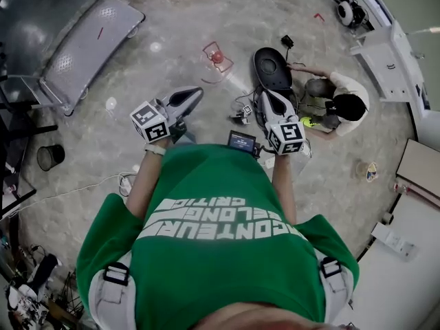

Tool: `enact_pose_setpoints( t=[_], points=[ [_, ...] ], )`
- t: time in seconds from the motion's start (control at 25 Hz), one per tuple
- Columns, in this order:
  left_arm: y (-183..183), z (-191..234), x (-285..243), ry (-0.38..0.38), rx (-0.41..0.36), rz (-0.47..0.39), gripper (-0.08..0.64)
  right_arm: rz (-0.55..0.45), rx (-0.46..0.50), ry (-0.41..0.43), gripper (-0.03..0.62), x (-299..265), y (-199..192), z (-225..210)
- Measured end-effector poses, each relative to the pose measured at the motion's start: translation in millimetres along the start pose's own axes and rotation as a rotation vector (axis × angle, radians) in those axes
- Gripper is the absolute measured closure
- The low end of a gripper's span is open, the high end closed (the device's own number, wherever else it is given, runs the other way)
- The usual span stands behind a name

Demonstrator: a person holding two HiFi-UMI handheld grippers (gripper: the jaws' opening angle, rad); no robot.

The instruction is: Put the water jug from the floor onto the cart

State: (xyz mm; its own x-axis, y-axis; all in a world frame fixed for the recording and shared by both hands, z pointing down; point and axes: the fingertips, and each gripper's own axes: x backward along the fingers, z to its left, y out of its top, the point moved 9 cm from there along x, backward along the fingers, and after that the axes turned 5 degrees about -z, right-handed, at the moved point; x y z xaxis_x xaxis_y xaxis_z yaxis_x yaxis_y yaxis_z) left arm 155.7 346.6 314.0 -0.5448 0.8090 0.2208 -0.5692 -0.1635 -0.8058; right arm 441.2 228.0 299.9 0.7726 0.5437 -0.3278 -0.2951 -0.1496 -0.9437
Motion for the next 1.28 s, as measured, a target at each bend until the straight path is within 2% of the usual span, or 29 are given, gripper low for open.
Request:
enact_pose_setpoints(
  t=[0.24,0.44,0.68,1.0,1.28],
  points=[
    [13.1,20.8,18.9,0.036,0.018,-0.026,0.546,0.039,0.022,0.047,0.600,-32.3,16.8,18.6],
    [23.7,39.9,38.4,0.079,0.027,-0.049,0.548,0.076,0.098,0.149,0.600,-65.8,30.8,46.8],
    [34.1,64.0,53.9,0.099,0.035,-0.030,0.547,0.103,0.129,0.200,0.600,-93.1,32.6,74.2],
    [39.3,78.8,35.3,0.090,0.040,0.011,0.548,0.117,0.097,0.165,0.600,-103.0,30.6,50.6],
    [41.5,96.4,-1.7,0.113,0.025,0.048,0.548,0.104,0.075,0.205,0.600,-132.3,26.2,13.3]
  ],
)
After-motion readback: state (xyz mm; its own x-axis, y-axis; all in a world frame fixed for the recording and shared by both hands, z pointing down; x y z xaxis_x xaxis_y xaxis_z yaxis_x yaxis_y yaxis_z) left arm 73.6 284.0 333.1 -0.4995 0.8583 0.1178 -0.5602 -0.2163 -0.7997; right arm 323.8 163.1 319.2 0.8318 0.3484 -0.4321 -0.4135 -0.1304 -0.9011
